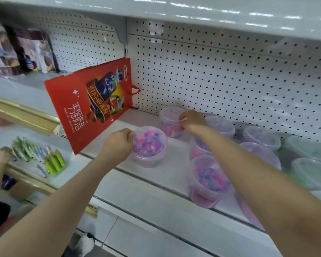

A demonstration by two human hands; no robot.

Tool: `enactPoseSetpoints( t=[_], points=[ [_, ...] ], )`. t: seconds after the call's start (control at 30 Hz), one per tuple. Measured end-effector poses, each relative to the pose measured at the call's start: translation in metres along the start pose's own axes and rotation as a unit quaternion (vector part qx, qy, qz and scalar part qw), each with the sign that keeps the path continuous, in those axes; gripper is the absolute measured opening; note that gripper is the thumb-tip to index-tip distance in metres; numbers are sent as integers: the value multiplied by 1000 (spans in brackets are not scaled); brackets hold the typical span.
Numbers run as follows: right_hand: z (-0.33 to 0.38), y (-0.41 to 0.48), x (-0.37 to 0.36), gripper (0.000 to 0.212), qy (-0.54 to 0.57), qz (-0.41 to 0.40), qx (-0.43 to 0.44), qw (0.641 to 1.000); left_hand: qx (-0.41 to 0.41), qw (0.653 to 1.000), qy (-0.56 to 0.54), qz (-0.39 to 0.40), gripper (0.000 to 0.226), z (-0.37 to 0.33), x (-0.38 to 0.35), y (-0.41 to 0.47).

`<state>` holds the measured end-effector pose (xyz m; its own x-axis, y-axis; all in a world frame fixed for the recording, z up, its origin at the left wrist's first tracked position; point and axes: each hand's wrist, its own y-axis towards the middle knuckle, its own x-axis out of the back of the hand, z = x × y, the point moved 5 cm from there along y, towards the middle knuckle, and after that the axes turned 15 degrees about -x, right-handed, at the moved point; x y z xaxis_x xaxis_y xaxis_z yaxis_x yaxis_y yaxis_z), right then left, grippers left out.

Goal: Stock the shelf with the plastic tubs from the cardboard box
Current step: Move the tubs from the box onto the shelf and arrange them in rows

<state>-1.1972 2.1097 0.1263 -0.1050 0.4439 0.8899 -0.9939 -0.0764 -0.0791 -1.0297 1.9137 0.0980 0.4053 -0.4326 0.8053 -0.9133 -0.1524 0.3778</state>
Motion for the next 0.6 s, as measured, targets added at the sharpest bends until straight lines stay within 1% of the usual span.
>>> enactPoseSetpoints(
  t=[0.03, 0.1, 0.17, 0.2, 0.27, 0.37, 0.43, 0.5, 0.6],
  points=[
    [-1, 3, 1, 31, -6, -1, 25, 1000, 6, 1000, -7, 6, 32, 0, -3, 3],
    [-4, 11, 7, 39, -25, -43, 66, 997, 10, 1000, -13, 14, 32, -1, -8, 10],
    [-10, 20, 12, 51, -84, -84, 94, 988, 10, 1000, -16, 19, 33, -2, -11, 14],
    [-13, 24, 11, 53, -113, -82, 107, 984, 8, 1000, -19, 22, 34, -2, -13, 15],
    [-19, 30, 6, 48, -122, -64, 141, 980, 8, 999, -28, 24, 35, -1, -14, 17],
    [-20, 31, 4, 36, -102, -102, 191, 971, 7, 999, -40, 23, 36, 2, -15, 18],
    [-14, 30, 4, 32, -113, -122, 210, 964, -24, 1000, 3, 2, 40, 2, -13, 16],
    [-7, 29, 2, 30, -134, -133, 216, 958, -82, 996, 42, -20, 51, -5, -10, 14],
    [1, 30, -1, 28, -128, -130, 206, 961, -151, 981, 124, 7, 67, -22, -10, 11]
  ],
)
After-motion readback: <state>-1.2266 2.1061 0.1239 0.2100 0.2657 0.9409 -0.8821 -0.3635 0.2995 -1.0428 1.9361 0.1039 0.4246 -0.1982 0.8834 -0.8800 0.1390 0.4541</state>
